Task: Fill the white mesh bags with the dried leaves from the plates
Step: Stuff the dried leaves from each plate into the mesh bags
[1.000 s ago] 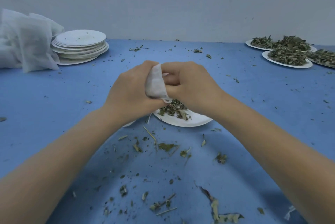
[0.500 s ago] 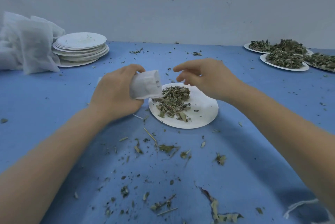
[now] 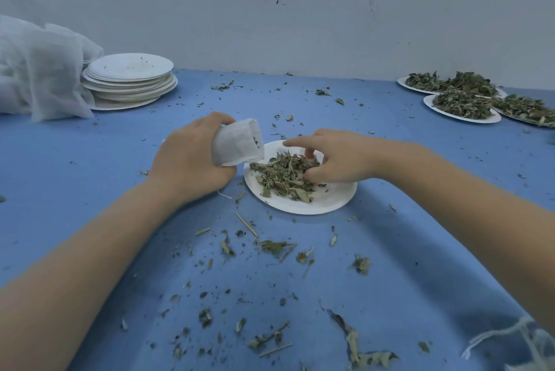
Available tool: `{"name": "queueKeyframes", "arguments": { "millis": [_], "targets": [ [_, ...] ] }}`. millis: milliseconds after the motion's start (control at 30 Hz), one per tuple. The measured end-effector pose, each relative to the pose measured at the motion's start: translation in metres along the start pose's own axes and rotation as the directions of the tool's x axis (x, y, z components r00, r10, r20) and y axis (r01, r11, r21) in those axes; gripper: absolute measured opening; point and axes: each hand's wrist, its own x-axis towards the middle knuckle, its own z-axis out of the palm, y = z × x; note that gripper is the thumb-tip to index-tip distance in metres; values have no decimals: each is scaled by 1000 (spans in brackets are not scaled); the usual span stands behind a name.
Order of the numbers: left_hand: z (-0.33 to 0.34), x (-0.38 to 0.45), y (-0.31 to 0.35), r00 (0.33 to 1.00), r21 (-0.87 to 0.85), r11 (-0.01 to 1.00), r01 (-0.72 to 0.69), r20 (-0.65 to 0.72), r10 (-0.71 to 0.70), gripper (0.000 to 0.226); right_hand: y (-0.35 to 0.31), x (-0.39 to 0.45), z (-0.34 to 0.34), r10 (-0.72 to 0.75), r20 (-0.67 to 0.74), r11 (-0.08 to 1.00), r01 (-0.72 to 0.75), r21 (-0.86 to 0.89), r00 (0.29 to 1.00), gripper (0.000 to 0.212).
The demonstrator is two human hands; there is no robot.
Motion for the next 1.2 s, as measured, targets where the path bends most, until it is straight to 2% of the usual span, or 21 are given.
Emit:
{"name": "queueKeyframes", "arguments": {
  "millis": [67, 167, 267, 367, 467, 667, 833, 933, 1033, 1200],
  "targets": [
    [0, 0, 1, 1000, 1, 1000, -2, 2, 2, 51, -2, 4, 3, -13, -20, 1000, 13, -7, 1000, 45],
    [0, 0, 1, 1000, -3, 1000, 1, 2, -1, 51, -1, 3, 7, -34, -166, 999, 39, 27, 986, 24],
    [1, 1, 1, 1000, -9, 1000, 15, 3, -15, 51, 6, -4, 5, 36, -274, 981, 18, 191, 961, 11],
    [2, 2, 3, 1000, -20, 999, 27, 5, -27, 53, 9, -11, -10, 86, -426, 961, 39, 275, 901, 9],
    [3, 4, 5, 999, -15, 999, 29, 13, -29, 53, -1, -16, -24, 51, -512, 957, 106, 272, 857, 9],
    [4, 4, 12, 1000, -42, 999, -1, 10, 1, 53, -40, -15, -23, -123, -512, 917, 295, 270, 850, 8],
    [4, 2, 18, 1000, -113, 993, -12, -15, 11, 51, -58, -4, -18, -181, -548, 943, 302, 138, 816, 15],
    [4, 2, 19, 1000, -152, 988, 8, -19, -11, 47, -61, -4, -18, -135, -541, 908, 323, 268, 830, 20],
    [3, 4, 15, 999, -165, 986, 20, -33, -25, 46, -60, -10, -21, -124, -458, 825, 348, 445, 880, 22],
    [2, 6, 11, 998, -177, 984, 27, -59, -38, 51, -54, -19, -33, -178, -313, 778, 328, 535, 933, 32]
  ]
}}
